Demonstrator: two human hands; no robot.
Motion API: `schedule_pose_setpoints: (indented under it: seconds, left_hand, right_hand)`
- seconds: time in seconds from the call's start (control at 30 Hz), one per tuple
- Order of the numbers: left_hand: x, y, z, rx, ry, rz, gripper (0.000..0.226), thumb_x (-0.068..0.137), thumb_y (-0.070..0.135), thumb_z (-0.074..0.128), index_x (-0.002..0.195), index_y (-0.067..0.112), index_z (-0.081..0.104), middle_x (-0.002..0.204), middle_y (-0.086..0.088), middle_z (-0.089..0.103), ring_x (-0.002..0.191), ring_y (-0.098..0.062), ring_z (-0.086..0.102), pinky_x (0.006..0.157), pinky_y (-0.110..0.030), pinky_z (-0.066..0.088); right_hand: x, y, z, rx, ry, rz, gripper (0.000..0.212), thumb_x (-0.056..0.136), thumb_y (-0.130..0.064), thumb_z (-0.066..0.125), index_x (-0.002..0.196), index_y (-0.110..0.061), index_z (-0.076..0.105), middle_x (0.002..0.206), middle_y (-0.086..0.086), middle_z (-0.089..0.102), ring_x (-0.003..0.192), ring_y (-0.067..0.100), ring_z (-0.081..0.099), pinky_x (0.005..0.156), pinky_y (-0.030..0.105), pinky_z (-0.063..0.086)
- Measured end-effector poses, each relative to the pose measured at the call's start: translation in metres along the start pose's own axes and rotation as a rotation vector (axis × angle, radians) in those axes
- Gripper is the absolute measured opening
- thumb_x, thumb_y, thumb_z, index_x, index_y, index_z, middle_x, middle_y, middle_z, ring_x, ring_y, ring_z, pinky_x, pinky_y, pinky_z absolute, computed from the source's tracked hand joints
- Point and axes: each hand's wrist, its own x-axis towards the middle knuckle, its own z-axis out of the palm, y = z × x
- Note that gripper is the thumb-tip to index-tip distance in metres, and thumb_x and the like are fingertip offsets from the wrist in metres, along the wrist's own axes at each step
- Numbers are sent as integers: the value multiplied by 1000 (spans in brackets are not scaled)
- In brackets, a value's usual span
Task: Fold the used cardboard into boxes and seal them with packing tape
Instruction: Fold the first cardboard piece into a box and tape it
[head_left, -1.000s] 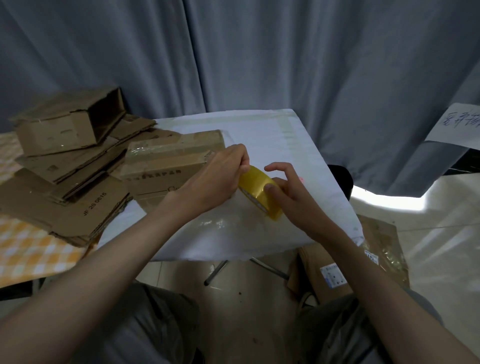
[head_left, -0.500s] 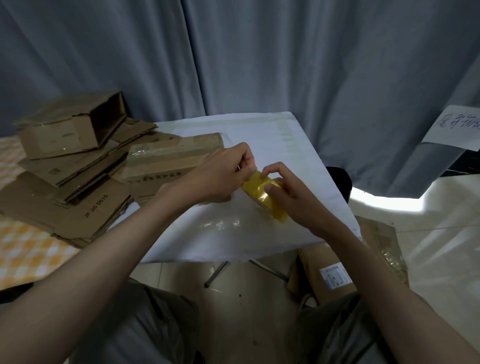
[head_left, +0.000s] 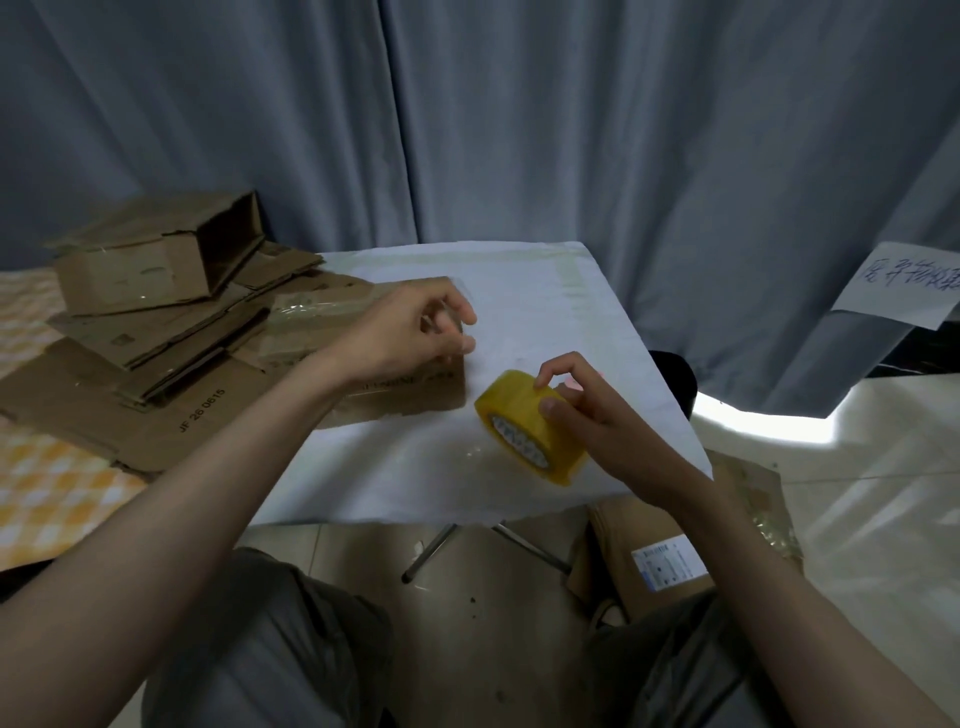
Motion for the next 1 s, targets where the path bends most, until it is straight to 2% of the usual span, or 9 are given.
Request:
schedule_pose_setpoints:
  seconds: [0.1, 0.2, 0.37, 0.43, 0.5, 0.63, 0.8, 0.93, 1.0]
  left_hand:
    - [-8, 2, 10, 20, -121, -16, 18, 94, 32, 67, 110, 26, 70, 87, 10, 71, 81, -7, 68, 78, -32, 55]
    - [-15, 9, 16, 38, -186, -9, 35, 94, 35, 66, 128, 27, 63, 104, 18, 67, 97, -13, 66, 90, -39, 56]
    - [-25, 9, 10, -171, -144, -16, 14, 84, 22, 80, 97, 19, 76, 87, -4, 74, 84, -30, 69, 86, -53, 57]
    - [-29, 8, 9, -206, -111, -14, 6, 84, 17, 79, 88, 15, 76, 82, -10, 73, 76, -22, 65, 84, -52, 56]
    - [-32, 6, 5, -217, -89, -13, 4, 86, 13, 77, 84, 15, 74, 76, -4, 71, 73, -11, 62, 76, -41, 56]
    - [-39, 1, -15, -187, -92, -40, 5, 90, 11, 71, 86, 14, 70, 83, -6, 74, 76, -10, 66, 74, -23, 52]
    - [-43, -4, -46, 35, -43, -62, 9, 93, 12, 68, 84, 16, 65, 87, -14, 71, 77, -21, 62, 76, -35, 49]
    - [-37, -17, -74, 287, 21, -108, 6, 91, 17, 70, 91, 12, 68, 96, -2, 70, 93, -19, 62, 75, -26, 46]
    - [-30, -27, -88, 352, 141, -123, 1, 91, 15, 69, 91, 13, 69, 95, 1, 70, 94, -17, 64, 77, -24, 46]
  right_hand:
    - [0, -5, 3, -18, 2, -8, 15, 105, -28, 45, 114, -39, 50, 103, 20, 52, 93, 38, 53, 73, 46, 54]
    - [1, -12, 8, -37, -21, -27, 16, 104, -33, 43, 117, -41, 49, 103, 19, 56, 93, 35, 55, 78, 50, 54]
    - [4, -25, 10, -33, -55, -27, 17, 105, -26, 44, 118, -36, 49, 100, 33, 54, 93, 50, 52, 78, 61, 50]
    - [4, -32, 13, -28, -67, -28, 17, 104, -26, 44, 117, -35, 49, 94, 33, 53, 90, 50, 51, 72, 54, 50]
    - [6, -37, 17, -37, -75, -31, 17, 103, -26, 45, 115, -36, 50, 91, 32, 51, 87, 49, 50, 71, 45, 47]
    - [13, -47, 31, -43, -83, 15, 18, 104, -32, 47, 120, -39, 49, 101, 32, 54, 93, 47, 55, 76, 54, 54]
    - [29, -56, 61, 80, -14, 185, 25, 97, -47, 56, 120, -46, 46, 107, -10, 63, 93, 15, 66, 63, 18, 57]
    - [40, -66, 89, 344, -98, 317, 33, 91, -38, 68, 118, -31, 51, 97, -7, 74, 88, 14, 73, 68, 24, 60]
    - [48, -72, 99, 397, -174, 381, 39, 89, -39, 70, 119, -17, 59, 100, 3, 76, 90, 17, 74, 75, 31, 62]
